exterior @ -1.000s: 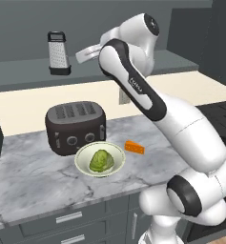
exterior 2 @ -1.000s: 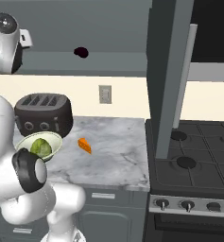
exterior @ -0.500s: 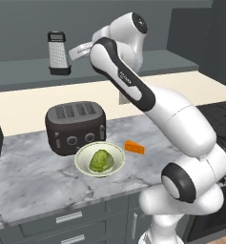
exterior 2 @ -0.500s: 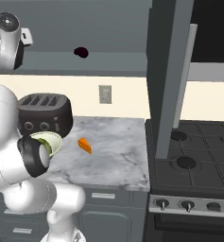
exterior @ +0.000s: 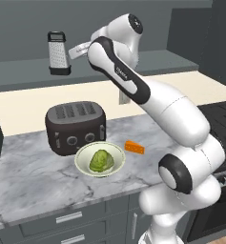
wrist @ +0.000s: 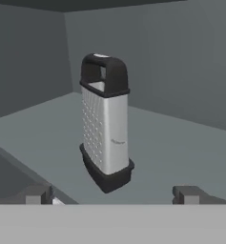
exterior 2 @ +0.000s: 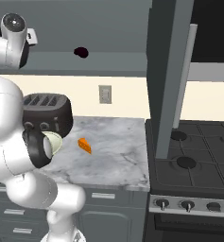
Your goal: Pick the cheese from the fridge and the cheese grater from the cabinet and place them next to the salad bowl.
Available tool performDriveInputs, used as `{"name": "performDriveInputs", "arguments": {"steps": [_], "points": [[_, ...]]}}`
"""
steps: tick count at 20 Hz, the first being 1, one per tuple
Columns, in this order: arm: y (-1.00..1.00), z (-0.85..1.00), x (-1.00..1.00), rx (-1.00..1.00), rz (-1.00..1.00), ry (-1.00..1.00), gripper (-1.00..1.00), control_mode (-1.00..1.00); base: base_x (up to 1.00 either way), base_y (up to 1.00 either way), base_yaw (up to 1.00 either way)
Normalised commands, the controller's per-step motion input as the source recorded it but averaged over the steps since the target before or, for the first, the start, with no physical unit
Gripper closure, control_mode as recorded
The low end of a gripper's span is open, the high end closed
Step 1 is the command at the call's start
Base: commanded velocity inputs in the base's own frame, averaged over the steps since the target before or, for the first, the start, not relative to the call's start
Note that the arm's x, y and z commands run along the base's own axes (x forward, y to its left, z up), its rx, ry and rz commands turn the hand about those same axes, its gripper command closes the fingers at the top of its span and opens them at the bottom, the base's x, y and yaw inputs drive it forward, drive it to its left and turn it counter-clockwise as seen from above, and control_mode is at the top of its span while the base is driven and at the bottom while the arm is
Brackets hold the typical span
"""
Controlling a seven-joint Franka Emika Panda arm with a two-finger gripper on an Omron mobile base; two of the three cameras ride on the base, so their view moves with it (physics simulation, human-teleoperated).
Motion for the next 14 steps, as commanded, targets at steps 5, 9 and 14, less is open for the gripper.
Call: {"name": "performDriveInputs", "arguments": {"steps": [5, 9, 14], "points": [[0.04, -0.02, 0.09, 0.00, 0.04, 0.00, -1.00, -1.00, 0.00, 0.00, 0.00], [0.17, 0.00, 0.09, 0.00, 0.06, 0.00, -1.00, -1.00, 0.00, 0.00, 0.00], [0.22, -0.14, 0.30, 0.00, 0.05, 0.00, -1.00, -1.00, 0.00, 0.00, 0.00]]}}
